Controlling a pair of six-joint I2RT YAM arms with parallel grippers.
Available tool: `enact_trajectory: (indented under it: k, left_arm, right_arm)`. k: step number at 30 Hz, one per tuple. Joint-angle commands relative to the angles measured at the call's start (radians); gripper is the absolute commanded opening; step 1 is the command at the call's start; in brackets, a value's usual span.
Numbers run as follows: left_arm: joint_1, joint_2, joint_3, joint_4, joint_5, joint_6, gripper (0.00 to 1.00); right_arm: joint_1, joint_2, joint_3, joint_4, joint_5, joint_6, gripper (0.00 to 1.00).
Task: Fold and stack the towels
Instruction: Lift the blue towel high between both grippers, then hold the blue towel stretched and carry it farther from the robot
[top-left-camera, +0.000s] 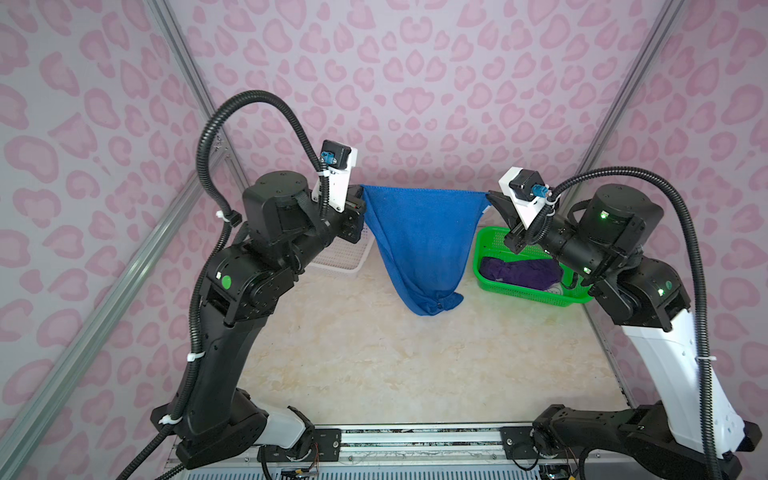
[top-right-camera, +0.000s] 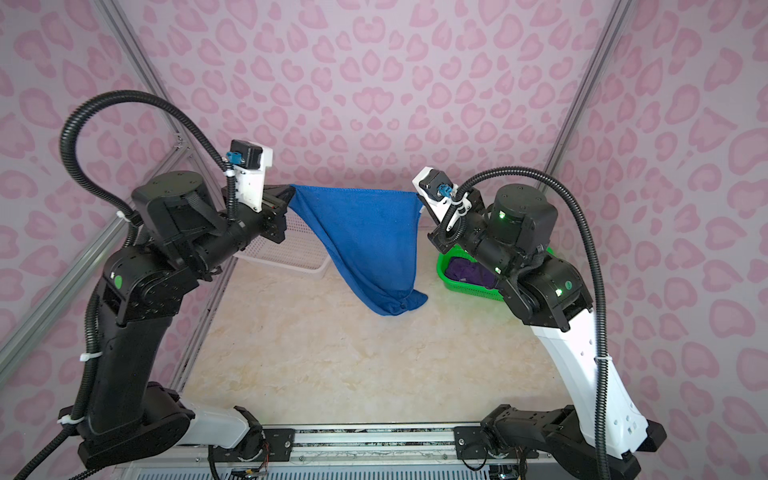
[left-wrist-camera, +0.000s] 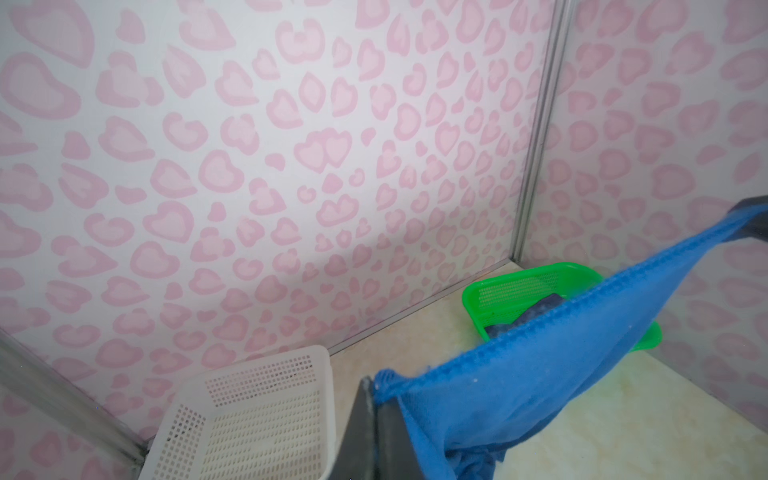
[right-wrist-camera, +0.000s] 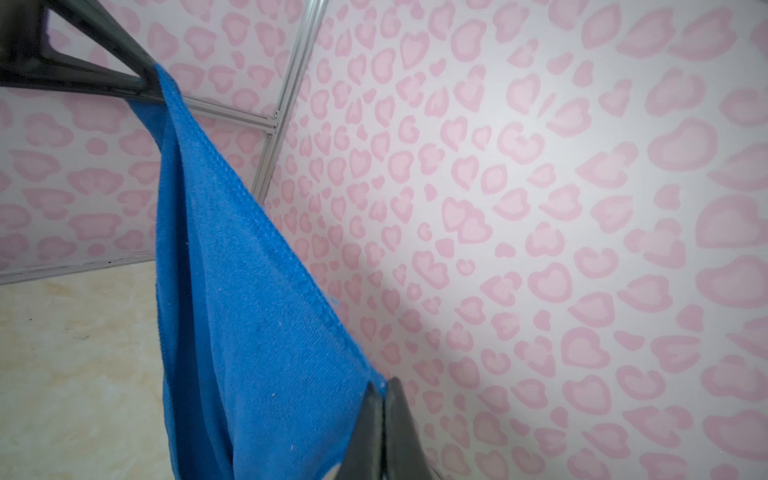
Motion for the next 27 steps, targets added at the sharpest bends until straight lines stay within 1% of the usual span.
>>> enact_trajectory:
  k: [1, 3, 8, 13, 18, 20, 24, 27]
  left_arm:
    - [-0.008, -0.026, 0.029, 0.033, 0.088, -0.035, 0.03]
    - [-0.008, -0.046, 0.028, 0.058, 0.112, -0.048, 0.03]
    - [-0.01, -0.093, 0.026, 0.125, 0.145, -0.067, 0.03]
    - [-0.009, -0.139, 0.017, 0.174, 0.186, -0.073, 0.03]
    - [-0.01, -0.138, 0.016, 0.185, 0.232, -0.074, 0.03]
    - [-0.009, -0.132, 0.003, 0.194, 0.222, -0.06, 0.03]
    - [-0.009, -0.111, -0.035, 0.239, 0.152, -0.005, 0.03]
    - [-0.009, -0.071, -0.044, 0.264, 0.083, 0.055, 0.03]
  right_arm:
    - [0.077, -0.022, 0.022, 0.023, 0.075, -0.059, 0.0]
    - [0.107, -0.032, 0.04, 0.038, 0.085, -0.061, 0.0]
    - [0.139, -0.057, 0.067, 0.089, 0.09, -0.058, 0.0]
    - [0.15, -0.079, 0.094, 0.113, 0.061, -0.044, 0.0]
    - [0.152, -0.075, 0.111, 0.117, 0.06, -0.045, 0.0]
    - [0.152, -0.065, 0.118, 0.12, 0.072, -0.052, 0.0]
    - [0.151, -0.032, 0.124, 0.127, 0.12, -0.088, 0.0]
    - [0.15, 0.004, 0.124, 0.145, 0.193, -0.131, 0.0]
